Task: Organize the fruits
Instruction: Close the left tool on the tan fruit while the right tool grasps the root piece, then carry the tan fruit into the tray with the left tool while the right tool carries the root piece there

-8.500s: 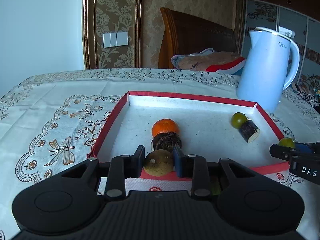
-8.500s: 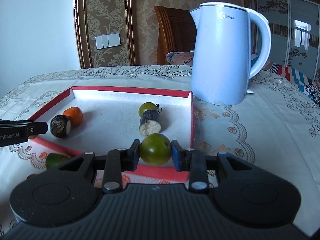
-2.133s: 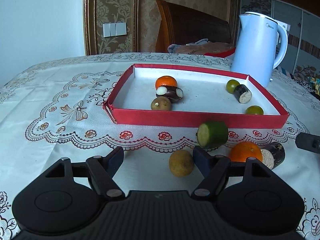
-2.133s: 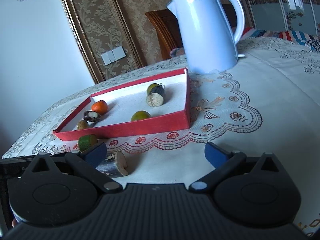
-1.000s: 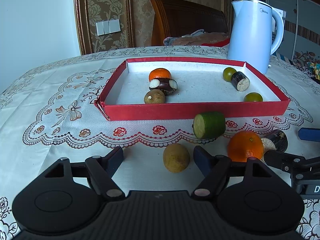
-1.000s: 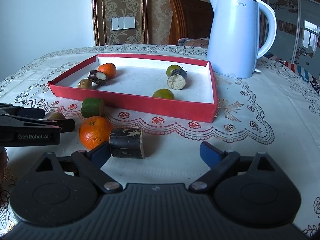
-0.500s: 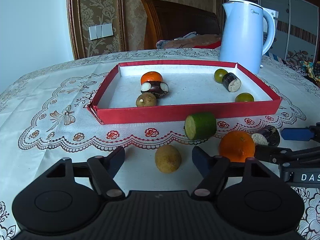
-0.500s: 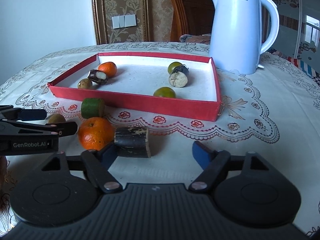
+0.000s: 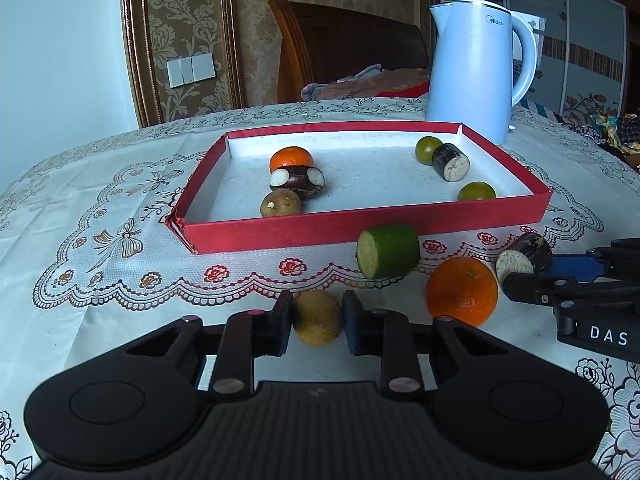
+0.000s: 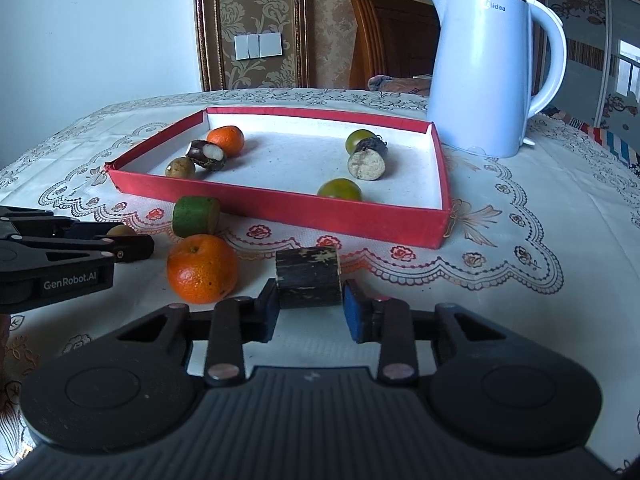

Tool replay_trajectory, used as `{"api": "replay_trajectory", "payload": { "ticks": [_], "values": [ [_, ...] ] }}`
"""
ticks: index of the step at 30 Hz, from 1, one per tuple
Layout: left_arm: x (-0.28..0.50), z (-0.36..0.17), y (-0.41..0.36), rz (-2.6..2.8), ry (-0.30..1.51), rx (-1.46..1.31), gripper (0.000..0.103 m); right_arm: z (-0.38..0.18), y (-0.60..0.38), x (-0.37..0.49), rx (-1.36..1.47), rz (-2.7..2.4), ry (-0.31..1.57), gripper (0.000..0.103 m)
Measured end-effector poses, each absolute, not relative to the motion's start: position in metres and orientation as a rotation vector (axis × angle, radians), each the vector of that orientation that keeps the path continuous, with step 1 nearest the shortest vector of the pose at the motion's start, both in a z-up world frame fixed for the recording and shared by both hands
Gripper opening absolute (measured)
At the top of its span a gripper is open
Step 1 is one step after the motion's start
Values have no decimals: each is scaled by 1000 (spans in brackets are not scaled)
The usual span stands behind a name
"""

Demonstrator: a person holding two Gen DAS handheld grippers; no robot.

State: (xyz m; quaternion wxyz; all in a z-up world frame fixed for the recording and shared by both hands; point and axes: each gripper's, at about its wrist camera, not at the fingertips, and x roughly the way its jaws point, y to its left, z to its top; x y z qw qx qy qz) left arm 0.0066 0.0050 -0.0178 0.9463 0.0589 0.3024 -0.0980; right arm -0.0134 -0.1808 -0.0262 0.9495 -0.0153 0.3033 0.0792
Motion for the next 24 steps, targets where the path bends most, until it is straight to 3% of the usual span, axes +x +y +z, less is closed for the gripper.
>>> {"api": "replay_trajectory", "payload": {
  "ticks": [24],
  "values": [
    [3, 4, 4, -147, 467, 80, 26, -11, -193, -22, -13, 134, 504, 32]
  ]
}}
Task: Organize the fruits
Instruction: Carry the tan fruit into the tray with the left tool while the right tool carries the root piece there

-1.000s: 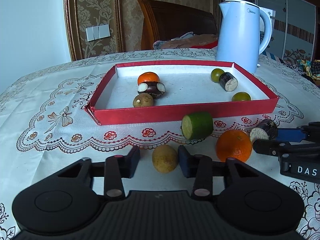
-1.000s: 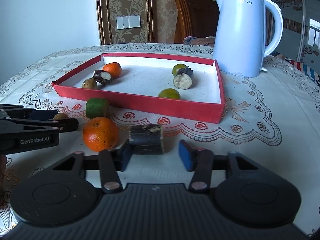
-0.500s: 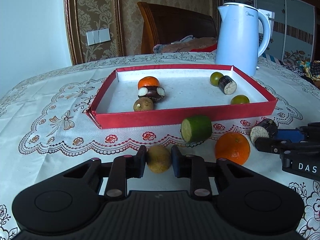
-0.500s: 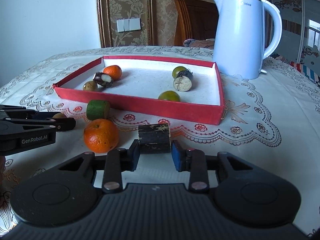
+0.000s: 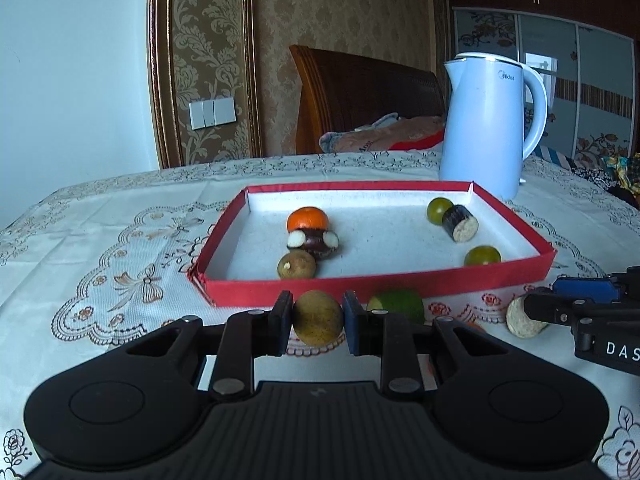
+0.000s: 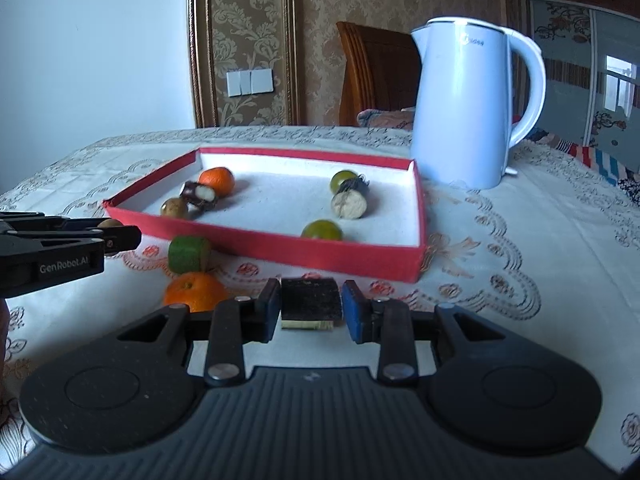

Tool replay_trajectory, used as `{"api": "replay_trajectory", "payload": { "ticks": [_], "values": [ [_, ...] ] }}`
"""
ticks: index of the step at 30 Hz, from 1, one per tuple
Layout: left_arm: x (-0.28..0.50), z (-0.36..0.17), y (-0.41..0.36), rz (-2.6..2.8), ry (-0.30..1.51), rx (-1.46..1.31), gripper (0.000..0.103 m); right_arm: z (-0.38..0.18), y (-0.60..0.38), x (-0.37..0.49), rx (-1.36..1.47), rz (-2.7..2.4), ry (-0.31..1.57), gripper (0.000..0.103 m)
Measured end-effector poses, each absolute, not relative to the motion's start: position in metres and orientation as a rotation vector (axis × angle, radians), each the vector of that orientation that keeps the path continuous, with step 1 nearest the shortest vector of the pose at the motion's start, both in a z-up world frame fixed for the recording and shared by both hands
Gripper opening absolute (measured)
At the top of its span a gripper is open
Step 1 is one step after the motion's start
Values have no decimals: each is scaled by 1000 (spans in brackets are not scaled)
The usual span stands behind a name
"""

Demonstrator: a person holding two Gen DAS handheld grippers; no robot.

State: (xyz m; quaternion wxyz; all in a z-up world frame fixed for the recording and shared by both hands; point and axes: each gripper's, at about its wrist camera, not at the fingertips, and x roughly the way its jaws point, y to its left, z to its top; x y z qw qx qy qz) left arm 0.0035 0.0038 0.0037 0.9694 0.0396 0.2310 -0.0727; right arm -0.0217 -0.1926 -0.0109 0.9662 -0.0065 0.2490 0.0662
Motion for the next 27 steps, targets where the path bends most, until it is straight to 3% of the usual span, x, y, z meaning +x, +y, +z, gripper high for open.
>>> {"api": "replay_trajectory", "payload": {
  "ticks": [9, 11, 19, 22, 25, 27],
  "values": [
    [32, 13, -15, -155, 472, 71, 26, 9, -200, 9, -13, 97, 450, 32],
    [41, 14, -19, -154, 480, 62, 26, 13, -197, 18, -26, 94, 435, 17],
    [65, 10, -24, -144, 499, 37, 26, 3, -203, 59, -17, 52, 496, 17],
    [64, 9, -22, -145, 498, 30, 26, 4, -213, 52, 33, 98, 521, 19],
    [66, 8, -21, -150, 507, 27, 26, 9, -216, 35, 26, 110, 489, 34],
    [67, 7, -22, -149, 509, 33, 26, 9, -218, 24, 33, 133, 495, 37]
  ]
}}
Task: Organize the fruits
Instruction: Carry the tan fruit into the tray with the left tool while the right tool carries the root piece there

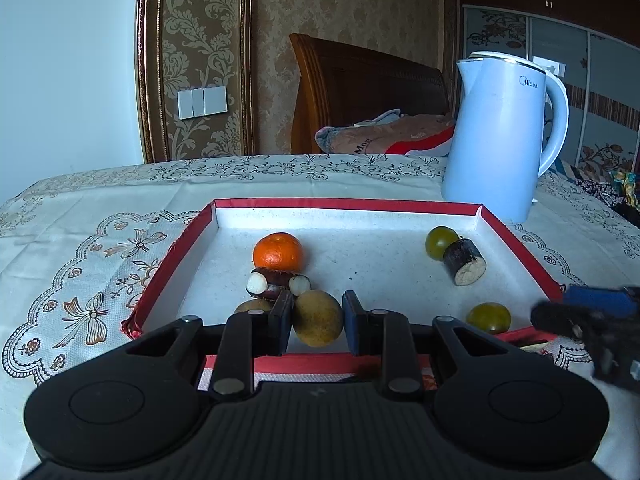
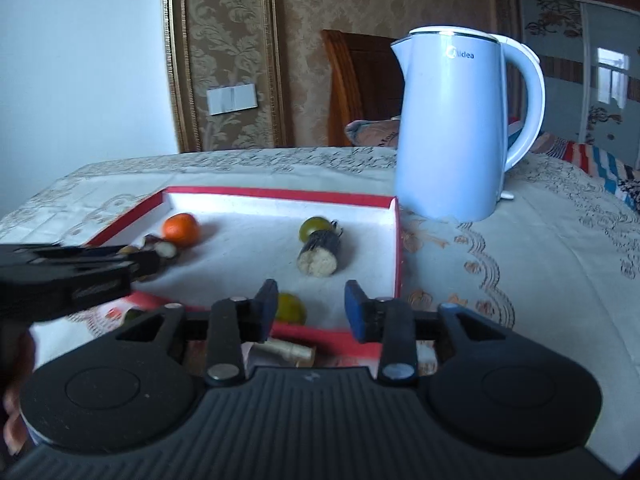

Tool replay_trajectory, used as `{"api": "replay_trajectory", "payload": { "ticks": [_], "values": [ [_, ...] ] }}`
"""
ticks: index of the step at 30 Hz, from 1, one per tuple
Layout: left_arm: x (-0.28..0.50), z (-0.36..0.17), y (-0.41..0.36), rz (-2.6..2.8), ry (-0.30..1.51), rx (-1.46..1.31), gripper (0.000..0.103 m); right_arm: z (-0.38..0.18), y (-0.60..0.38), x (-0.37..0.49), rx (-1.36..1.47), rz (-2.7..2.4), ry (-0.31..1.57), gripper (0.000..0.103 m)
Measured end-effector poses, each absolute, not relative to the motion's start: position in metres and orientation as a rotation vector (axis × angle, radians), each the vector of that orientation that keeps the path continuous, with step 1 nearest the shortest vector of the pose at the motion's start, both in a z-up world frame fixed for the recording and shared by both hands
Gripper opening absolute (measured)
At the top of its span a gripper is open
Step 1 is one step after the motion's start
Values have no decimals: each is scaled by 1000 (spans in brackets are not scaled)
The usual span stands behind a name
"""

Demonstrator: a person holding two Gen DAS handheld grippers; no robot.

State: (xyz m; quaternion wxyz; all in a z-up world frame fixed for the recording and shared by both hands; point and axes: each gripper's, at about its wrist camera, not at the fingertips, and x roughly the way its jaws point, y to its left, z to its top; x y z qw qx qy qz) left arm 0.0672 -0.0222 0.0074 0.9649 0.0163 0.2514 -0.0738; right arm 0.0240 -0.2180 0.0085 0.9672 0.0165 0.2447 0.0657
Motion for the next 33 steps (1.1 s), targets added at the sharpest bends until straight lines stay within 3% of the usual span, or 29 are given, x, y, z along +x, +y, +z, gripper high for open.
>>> {"api": "replay_trajectory", "payload": {
  "ticks": [2, 5, 11, 15, 33],
  "values": [
    [67, 8, -22, -151, 507, 32, 26, 6, -220, 13, 54, 154, 513, 54],
    [69, 7, -23, -149, 512, 29, 26, -2, -216, 6, 44, 150, 530, 62],
    [78, -1, -24, -136, 557, 25, 26, -17, -207, 22, 32, 138, 597, 59],
    [80, -2, -22, -132, 571, 17, 26, -24, -205, 30, 39, 144, 629, 37],
    [84, -1, -30, -142, 568, 26, 26, 13, -208, 24, -20, 85, 432, 36]
  ]
}}
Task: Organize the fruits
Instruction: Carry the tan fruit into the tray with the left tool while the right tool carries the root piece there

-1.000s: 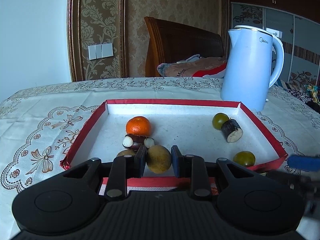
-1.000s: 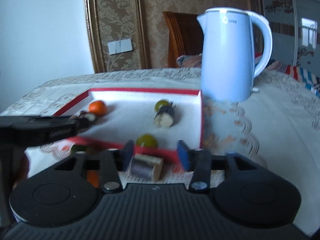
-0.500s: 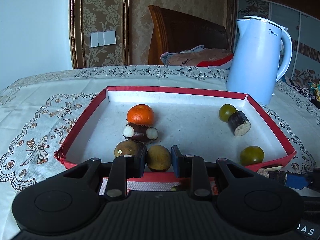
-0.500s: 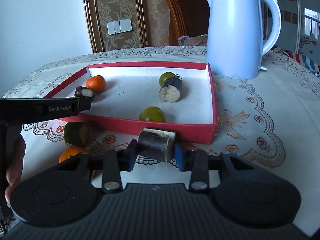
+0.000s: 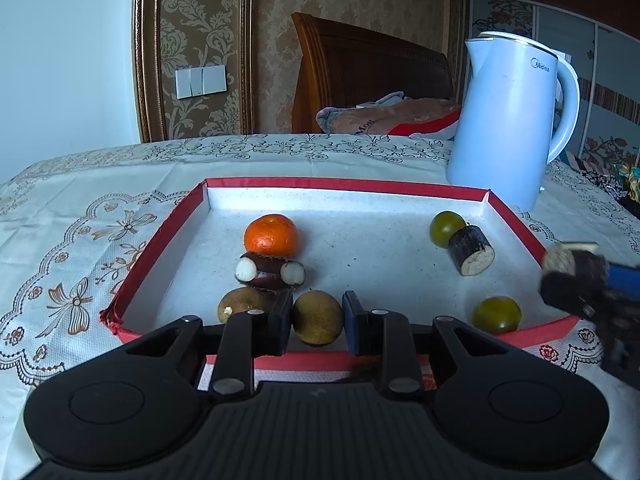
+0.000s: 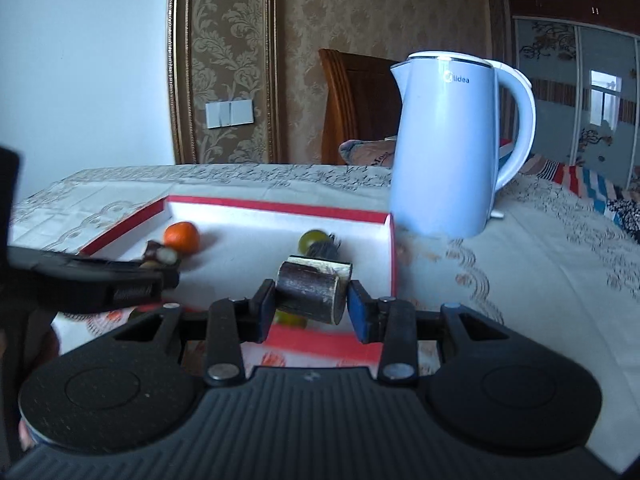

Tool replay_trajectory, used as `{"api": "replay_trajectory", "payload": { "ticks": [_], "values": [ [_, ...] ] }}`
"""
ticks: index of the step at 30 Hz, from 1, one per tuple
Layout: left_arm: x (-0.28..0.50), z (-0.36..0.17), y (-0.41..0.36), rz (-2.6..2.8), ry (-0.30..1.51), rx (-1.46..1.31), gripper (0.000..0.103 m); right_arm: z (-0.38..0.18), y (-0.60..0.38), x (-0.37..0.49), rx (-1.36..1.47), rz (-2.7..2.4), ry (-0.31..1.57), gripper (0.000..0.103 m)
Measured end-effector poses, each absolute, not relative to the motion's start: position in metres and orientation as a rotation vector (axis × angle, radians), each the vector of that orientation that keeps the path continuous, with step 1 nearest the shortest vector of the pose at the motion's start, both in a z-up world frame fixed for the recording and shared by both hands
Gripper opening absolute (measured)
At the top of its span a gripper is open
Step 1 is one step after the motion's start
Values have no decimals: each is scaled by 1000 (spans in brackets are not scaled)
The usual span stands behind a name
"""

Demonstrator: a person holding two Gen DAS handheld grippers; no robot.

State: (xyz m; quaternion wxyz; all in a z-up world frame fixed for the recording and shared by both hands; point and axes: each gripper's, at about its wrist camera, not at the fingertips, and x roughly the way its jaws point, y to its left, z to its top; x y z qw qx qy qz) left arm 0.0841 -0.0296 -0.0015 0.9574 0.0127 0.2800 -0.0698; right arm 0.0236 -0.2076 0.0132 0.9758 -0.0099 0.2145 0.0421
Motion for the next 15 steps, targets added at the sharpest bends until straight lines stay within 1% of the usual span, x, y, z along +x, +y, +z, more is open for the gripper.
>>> {"api": "replay_trajectory", "payload": {
  "ticks": [4, 8, 15],
  "values": [
    [93, -6, -35, -132, 589, 47, 26, 8, -203, 54, -51, 49, 468, 36],
    [101, -9, -37, -118, 606, 54, 26, -4, -204, 79, -39, 36, 542, 36],
    [112, -13, -34, -91, 623, 36, 26, -11, -210, 110, -21, -10, 586, 36]
  ]
}}
